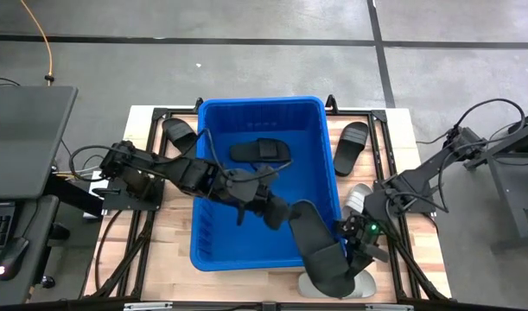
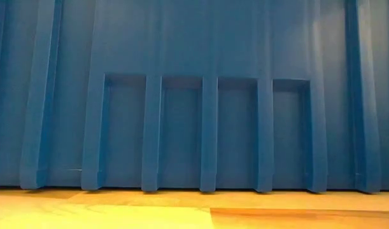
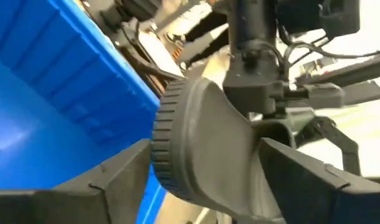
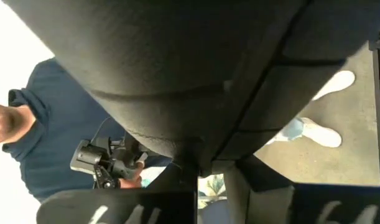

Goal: Pick and place slides into bin
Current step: Put the black slide into the blue bin

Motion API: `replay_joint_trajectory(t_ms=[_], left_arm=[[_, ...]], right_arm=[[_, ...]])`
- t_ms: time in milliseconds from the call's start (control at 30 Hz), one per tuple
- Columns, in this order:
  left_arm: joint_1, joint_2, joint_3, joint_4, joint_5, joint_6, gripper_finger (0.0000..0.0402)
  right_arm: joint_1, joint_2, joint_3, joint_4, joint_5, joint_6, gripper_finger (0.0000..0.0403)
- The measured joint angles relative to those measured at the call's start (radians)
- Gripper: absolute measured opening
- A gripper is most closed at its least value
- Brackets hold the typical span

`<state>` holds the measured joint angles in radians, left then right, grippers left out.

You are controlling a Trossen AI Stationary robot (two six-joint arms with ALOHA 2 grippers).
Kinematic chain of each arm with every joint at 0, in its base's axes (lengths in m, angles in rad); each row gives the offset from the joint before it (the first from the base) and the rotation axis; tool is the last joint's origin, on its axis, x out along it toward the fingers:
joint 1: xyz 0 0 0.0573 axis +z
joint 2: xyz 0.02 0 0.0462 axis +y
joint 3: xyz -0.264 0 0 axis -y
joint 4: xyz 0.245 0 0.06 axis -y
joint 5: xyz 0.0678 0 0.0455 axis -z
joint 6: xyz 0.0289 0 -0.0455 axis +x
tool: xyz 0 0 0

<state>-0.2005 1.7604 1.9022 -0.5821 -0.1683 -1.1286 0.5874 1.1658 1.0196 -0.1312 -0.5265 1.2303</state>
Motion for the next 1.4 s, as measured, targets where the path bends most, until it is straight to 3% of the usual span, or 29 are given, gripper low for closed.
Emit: replay_joint_trajectory(t_ms=[167,333,433,633,800,900,1033,1233,1333,1400], left_arm=[[-0.002,0.011,0.000,0.007,0.032,-0.001,0.0189],[0.000,0.027,0.000,0.011,0.066,-0.004,0.0039],[0.000,0.029,0.002,0.010,0.066,-0.003,0.0035],[-0.004,0.012,0.000,-0.087,0.039,-0.051,0.0035],[-0.043,-0.034,0.000,-0.113,-0.064,-0.020,0.0035],[-0.068,-0.078,0.000,-0.228,-0.123,-0.045,0.0035],[-0.105,-0.104,-0.002,-0.401,-0.220,-0.097,0.0035],[-0.118,-0.147,-0.006,-0.380,-0.260,-0.085,0.0035],[-0.151,-0.167,-0.078,-0.334,-0.302,-0.098,0.0034],[-0.177,-0.190,-0.162,-0.329,-0.302,-0.206,0.0034]], right_arm=[[-0.001,0.001,0.000,0.004,-0.002,-0.017,0.0014],[-0.004,0.001,0.000,0.003,-0.006,-0.019,0.0014],[-0.004,0.001,0.000,0.007,0.008,-0.023,0.0019],[0.006,-0.001,0.000,0.000,0.099,-0.002,0.0085],[0.031,-0.019,0.000,0.002,0.190,-0.046,0.0134],[0.052,-0.045,0.000,-0.002,0.239,-0.070,0.0153],[0.076,-0.083,0.000,-0.016,0.339,-0.110,0.0168],[0.080,-0.135,0.000,-0.082,0.539,-0.182,0.0172],[0.080,-0.145,0.000,-0.093,0.643,-0.206,0.0170],[0.080,-0.147,0.000,-0.096,0.664,-0.220,0.0170]])
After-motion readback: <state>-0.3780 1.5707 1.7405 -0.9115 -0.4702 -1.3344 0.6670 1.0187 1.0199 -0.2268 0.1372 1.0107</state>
